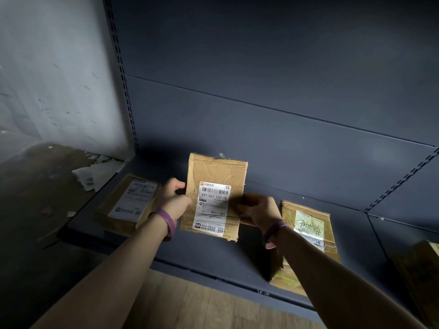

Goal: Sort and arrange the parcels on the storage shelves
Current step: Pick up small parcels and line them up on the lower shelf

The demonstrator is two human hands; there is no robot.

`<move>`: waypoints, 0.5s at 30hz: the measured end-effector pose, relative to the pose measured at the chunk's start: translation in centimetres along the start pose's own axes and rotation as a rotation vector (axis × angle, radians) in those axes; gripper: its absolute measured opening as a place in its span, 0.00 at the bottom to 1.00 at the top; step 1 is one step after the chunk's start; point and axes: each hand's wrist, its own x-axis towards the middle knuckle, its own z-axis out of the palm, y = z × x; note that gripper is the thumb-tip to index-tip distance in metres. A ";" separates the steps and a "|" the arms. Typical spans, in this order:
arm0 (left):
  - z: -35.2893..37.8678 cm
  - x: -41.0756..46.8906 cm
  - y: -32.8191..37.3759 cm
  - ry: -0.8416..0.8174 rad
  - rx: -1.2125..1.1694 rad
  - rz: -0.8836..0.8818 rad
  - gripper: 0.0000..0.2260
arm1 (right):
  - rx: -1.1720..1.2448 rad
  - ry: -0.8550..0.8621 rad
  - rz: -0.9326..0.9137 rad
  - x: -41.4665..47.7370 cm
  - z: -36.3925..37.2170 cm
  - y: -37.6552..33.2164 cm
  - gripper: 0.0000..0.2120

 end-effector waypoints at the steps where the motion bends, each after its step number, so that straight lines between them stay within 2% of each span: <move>1: 0.1 -0.2 0.2 -0.003 -0.007 0.002 0.18 | -0.011 -0.001 -0.001 0.0 -0.1 0.0 0.18; 4: 0.2 -0.9 1.1 0.027 -0.016 0.030 0.16 | -0.022 0.005 -0.005 -0.1 -0.1 -0.3 0.17; 8: 0.5 -1.0 1.3 0.026 0.016 0.132 0.13 | -0.039 0.020 0.041 -0.3 0.0 -0.3 0.10; 13: 1.2 -1.3 0.2 -0.083 0.186 0.090 0.15 | -0.216 0.010 0.126 -0.6 0.0 0.7 0.08; 15: 1.4 -1.4 -0.1 -0.105 0.243 0.072 0.09 | -0.319 0.005 0.119 -0.6 0.1 0.8 0.09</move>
